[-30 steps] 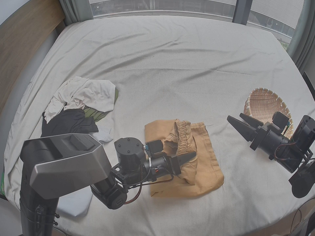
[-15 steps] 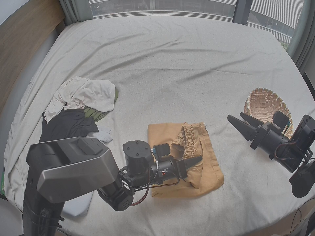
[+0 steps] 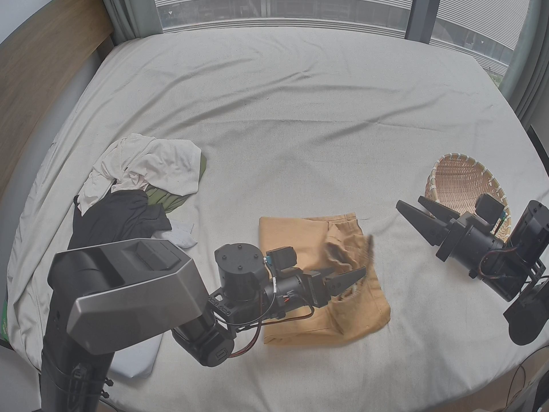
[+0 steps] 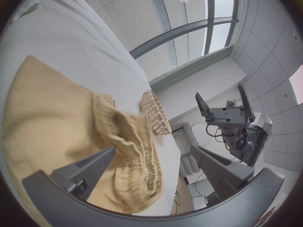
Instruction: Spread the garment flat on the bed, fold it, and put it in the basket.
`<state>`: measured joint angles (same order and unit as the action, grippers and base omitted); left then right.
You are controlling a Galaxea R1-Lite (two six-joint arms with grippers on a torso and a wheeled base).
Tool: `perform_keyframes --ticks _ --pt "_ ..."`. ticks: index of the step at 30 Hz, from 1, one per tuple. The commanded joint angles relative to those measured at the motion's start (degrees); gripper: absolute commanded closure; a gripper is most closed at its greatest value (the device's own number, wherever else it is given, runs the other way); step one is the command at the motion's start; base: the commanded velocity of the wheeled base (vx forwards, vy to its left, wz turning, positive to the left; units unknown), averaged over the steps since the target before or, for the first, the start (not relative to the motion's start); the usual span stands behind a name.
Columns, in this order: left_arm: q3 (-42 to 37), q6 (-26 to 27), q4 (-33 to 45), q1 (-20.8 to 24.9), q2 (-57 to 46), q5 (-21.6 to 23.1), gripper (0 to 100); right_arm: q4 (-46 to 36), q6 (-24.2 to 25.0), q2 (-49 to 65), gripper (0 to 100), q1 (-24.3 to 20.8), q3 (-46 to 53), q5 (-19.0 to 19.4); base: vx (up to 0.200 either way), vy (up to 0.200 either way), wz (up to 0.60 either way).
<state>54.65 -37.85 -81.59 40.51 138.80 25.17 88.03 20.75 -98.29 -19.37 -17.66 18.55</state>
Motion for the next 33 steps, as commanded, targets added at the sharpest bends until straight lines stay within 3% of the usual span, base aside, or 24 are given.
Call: perform_keyframes --ticks 1,9,14,21,29,33 --pt "-0.51 0.06 -0.15 -0.26 -0.37 -0.21 0 0.04 -0.01 -0.06 0 -0.05 0.0 -0.01 0.0 0.0 0.0" --pt "-5.52 1.55 -0.67 -1.93 -5.03 -1.44 0 0.04 -0.01 -0.14 0 -0.05 0.35 -0.01 0.0 0.0 0.0" --pt "-14.04 2.43 -2.96 -4.47 -12.85 -0.92 0 -0.31 -0.01 -0.32 0 -0.14 0.96 -0.18 0.0 0.0 0.0" --pt "-28.2 3.84 -7.53 -12.47 -22.7 3.22 0 -0.49 -0.09 -0.67 0 -1.02 4.13 -0.18 0.0 0.0 0.0" --pt "-33.56 3.66 -7.44 -20.12 -29.29 6.73 0 -0.4 -0.45 -1.9 0 -0.67 4.92 -0.27 0.0 0.0 0.0" --pt "-33.82 7.44 -7.44 -23.19 -29.99 7.79 0 -0.31 -1.59 -2.87 0 -0.14 7.03 -0.27 0.0 0.0 0.0"
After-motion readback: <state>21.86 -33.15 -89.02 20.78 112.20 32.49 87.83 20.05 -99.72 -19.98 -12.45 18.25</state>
